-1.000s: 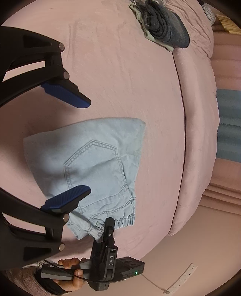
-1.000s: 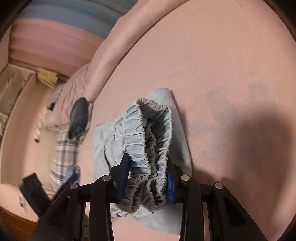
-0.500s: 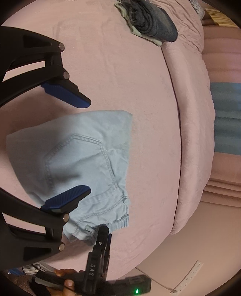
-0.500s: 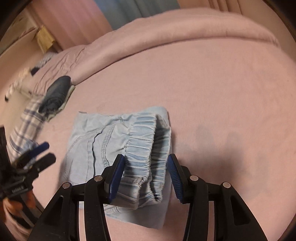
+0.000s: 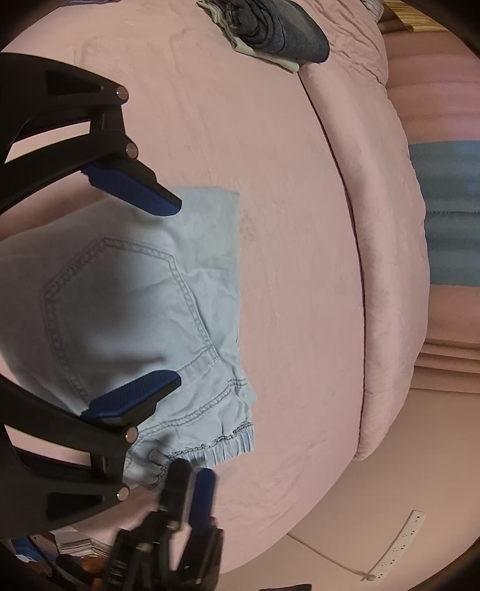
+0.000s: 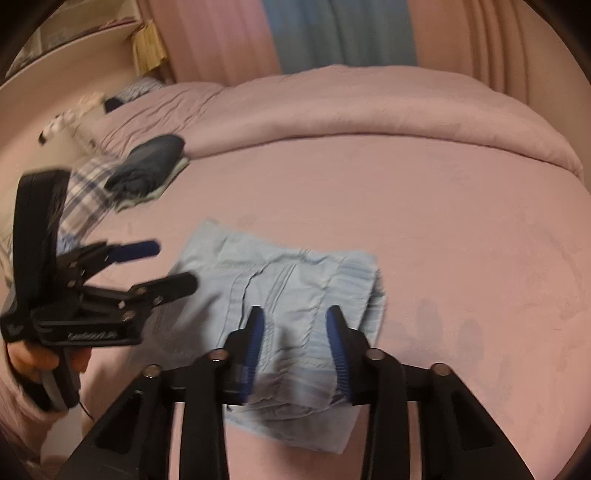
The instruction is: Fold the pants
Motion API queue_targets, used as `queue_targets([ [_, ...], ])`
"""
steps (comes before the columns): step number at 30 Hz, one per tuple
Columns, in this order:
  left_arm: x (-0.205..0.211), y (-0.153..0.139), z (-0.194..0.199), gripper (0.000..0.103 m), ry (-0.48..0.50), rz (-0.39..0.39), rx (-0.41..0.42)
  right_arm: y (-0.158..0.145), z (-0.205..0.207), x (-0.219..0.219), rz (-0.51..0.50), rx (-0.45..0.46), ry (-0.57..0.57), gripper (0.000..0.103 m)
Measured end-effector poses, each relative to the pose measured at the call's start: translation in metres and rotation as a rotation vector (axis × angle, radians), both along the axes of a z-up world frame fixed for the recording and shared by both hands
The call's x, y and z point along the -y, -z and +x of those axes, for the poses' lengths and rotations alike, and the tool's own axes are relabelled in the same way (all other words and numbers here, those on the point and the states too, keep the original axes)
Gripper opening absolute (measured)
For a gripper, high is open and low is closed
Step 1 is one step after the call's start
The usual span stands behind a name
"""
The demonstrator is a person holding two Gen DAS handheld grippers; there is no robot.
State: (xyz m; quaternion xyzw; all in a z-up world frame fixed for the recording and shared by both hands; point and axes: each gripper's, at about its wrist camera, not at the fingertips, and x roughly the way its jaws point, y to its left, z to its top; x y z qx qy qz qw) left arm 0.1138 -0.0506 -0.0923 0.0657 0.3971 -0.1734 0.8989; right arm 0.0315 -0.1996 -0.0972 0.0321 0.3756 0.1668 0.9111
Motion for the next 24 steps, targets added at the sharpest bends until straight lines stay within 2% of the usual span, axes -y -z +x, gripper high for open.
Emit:
queue_targets([
  [2, 0.005, 0.004, 0.004, 0.084, 0.006, 0.011, -0.002, 0.008, 0.0, -0.008, -0.034, -0.02, -0.02, 0.031],
  [4, 0.01, 0.009, 0.01, 0.075, 0.019, 0.025, -0.018, 0.014, -0.001, -0.014, -0.07, -0.041, -0.034, 0.031],
  [6, 0.015, 0.016, 0.016, 0.071, 0.029, 0.039, -0.043, 0.023, -0.002, -0.017, -0.107, -0.059, -0.04, 0.031],
  [15, 0.026, 0.042, 0.036, 0.071, 0.037, 0.085, -0.108, 0.033, -0.008, -0.012, -0.148, -0.095, -0.062, 0.031],
  [21, 0.026, 0.047, 0.043, 0.073, 0.04, 0.086, -0.12, 0.031, -0.001, -0.007, -0.103, -0.113, -0.063, 0.031],
  [24, 0.022, 0.044, 0.039, 0.073, 0.037, 0.076, -0.118, 0.024, 0.002, 0.007, 0.024, -0.128, -0.046, 0.031],
])
